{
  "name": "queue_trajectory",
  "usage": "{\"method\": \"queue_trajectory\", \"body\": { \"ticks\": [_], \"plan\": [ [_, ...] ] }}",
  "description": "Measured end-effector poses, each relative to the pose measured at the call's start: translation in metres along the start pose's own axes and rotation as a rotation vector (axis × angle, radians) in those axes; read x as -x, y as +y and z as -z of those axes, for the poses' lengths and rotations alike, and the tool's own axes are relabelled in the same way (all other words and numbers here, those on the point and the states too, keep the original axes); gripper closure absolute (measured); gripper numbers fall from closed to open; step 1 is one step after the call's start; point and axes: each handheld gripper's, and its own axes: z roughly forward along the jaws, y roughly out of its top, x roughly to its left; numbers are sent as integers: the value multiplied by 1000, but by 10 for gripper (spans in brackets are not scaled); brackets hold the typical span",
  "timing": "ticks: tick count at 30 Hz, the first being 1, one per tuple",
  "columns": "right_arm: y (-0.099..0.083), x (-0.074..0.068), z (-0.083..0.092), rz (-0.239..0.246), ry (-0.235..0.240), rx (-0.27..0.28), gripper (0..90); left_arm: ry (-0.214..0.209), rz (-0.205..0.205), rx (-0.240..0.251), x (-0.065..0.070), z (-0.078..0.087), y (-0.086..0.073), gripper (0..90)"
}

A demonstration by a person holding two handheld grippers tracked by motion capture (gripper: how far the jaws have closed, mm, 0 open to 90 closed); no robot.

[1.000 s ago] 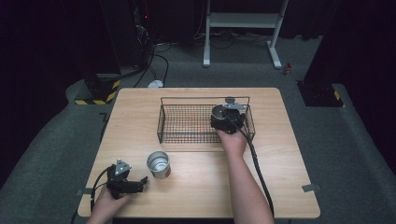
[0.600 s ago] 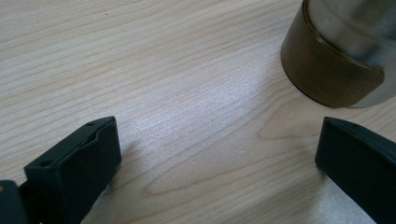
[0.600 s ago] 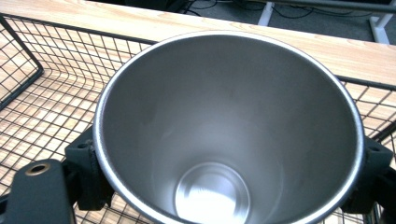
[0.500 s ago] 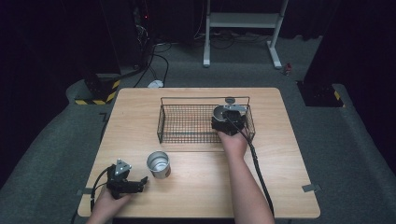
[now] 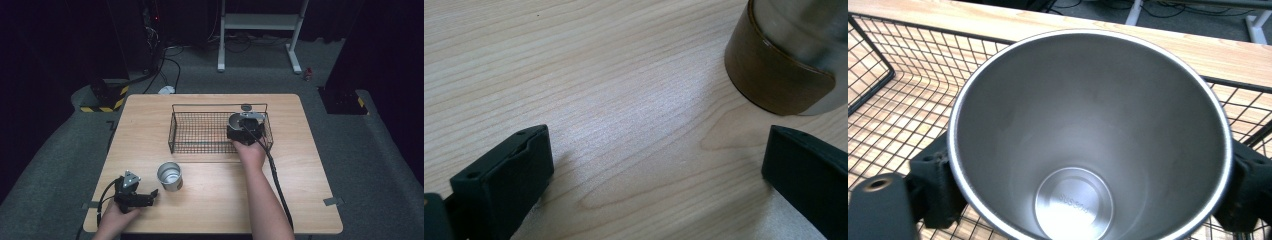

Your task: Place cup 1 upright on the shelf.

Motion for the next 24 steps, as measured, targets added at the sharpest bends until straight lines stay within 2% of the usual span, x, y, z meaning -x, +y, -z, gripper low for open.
{"method": "queue_trajectory", "body": {
  "ticks": [4,15,20,24],
  "plan": [
    [1,1,2,-1,12,8,93,0,0,0,0,0,0,5],
    [1,-1,7,16,-9,19,92,-1,0,0,0,0,0,6],
    [0,0,10,4,-2,21,91,0,0,0,0,0,0,5],
    [0,0,12,13,5,28,88,-1,0,-2,0,0,0,5]
  ]
}}
